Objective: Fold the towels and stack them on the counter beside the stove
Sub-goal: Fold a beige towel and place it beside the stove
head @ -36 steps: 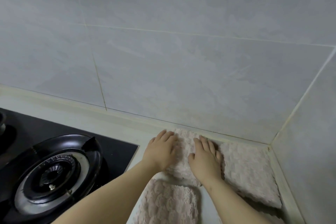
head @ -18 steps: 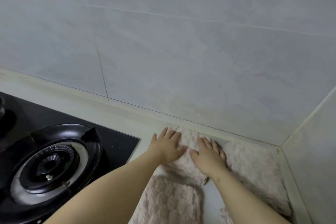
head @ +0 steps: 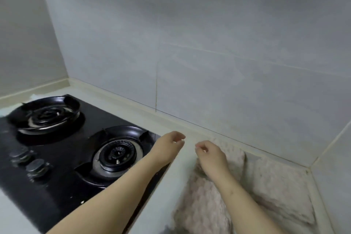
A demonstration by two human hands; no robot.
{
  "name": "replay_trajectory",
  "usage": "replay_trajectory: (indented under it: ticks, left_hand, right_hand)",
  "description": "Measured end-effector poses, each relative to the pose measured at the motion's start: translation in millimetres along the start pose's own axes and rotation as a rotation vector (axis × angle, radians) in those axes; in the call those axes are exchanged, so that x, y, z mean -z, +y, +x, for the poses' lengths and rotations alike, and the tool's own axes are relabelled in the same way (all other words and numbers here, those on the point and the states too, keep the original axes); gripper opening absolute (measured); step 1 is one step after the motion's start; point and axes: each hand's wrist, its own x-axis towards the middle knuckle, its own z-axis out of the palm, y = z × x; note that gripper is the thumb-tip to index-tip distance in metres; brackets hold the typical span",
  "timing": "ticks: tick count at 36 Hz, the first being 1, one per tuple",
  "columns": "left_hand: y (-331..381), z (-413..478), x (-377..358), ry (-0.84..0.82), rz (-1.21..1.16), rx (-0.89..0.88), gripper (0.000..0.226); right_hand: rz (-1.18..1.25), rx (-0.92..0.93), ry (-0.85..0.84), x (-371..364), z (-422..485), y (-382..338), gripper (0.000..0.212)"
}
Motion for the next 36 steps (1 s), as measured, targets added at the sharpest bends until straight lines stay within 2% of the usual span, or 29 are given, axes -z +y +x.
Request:
replay_trajectory:
  ticks: [4,11,18,26,29,36]
  left_hand:
    - [-20,-52,52,0.111,0.01,0.034,0.029]
    - [-87,-143,146,0.349,-0.063,0.207,0.019]
    - [-163,-212,241,0.555,-0.173,0.376,0.016]
    - [-260,-281,380,0.676,-0.152,0.505,0.015]
    - [-291,-301,431,0.733,-0.153,0.529,0.015]
    - [-359,-325,521,0.812,-0.201,0.596,0.016]
  right_hand:
    - [0.04,0.1,-0.122,-45,-32,-46,0.013]
    - [0.122,0.213,-0.368,-135,-83,-123,0.015]
    - [0.048,0.338,-0.575,-243,-112,-188,0.013]
    - [0.073,0.351,-0.763,-394,-148,-286,0.013]
    - [0.071,0.383,-0.787,-448,-159,-321,0.012]
    - [0.096,0.389,-0.871,-536,-171,-382,0.013]
